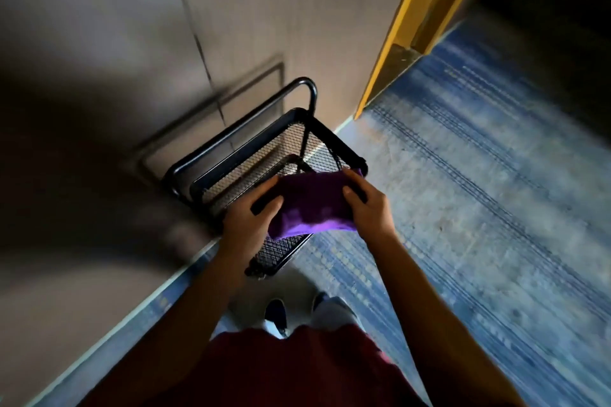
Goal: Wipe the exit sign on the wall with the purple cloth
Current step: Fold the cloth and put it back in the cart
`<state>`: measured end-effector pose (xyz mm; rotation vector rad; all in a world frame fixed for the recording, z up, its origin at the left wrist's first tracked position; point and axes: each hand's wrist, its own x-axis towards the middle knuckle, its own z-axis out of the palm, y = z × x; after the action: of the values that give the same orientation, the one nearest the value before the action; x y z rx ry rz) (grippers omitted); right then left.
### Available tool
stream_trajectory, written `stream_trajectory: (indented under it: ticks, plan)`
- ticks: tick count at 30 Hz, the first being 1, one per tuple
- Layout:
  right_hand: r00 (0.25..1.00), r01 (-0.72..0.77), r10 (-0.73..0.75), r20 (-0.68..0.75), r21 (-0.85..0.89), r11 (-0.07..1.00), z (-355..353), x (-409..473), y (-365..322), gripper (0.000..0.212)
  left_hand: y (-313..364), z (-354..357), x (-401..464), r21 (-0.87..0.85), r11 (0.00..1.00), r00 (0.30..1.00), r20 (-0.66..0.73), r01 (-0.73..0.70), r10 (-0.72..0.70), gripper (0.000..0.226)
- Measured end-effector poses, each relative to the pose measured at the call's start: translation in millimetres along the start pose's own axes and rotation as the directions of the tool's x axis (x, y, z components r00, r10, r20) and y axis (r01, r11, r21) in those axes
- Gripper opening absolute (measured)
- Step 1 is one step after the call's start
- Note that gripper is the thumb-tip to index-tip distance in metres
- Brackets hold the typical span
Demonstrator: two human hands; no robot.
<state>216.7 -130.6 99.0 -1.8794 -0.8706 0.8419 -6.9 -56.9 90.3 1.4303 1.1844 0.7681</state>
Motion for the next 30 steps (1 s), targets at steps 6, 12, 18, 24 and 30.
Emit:
stream_trajectory:
  ticks: [6, 12, 18, 24, 30]
  plan:
    - [0.978, 0.030, -0.013, 0.206, -0.080, 0.996, 31.9, 87.3, 14.2, 0.038, -31.4, 2.3, 34.7, 0.036, 0.989, 0.973, -0.191, 0.141, -0.132, 0.034]
    - [0.904, 0.006, 0.058, 0.424, -0.148, 0.989, 53.8, 159.0, 30.4, 0.040, -56.8, 30.8, 60.1, -0.058, 0.936, 0.896, -0.275, 0.346, -0.348, 0.037]
    - [0.813, 0.034, 0.131, 0.567, -0.272, 0.962, 67.0, 208.9, 52.5, 0.044, -84.4, 56.9, 88.6, -0.115, 0.847, 0.793, -0.305, 0.519, -0.528, 0.037]
    - [0.747, 0.070, 0.183, 0.640, -0.348, 0.935, 74.9, 237.9, 62.5, 0.051, -92.6, 75.4, 105.8, -0.113, 0.803, 0.745, -0.314, 0.586, -0.588, 0.044]
    - [0.732, 0.036, 0.193, 0.654, -0.320, 0.947, 77.6, 245.4, 66.5, 0.053, -99.3, 77.4, 112.7, -0.113, 0.772, 0.719, -0.302, 0.625, -0.626, 0.050]
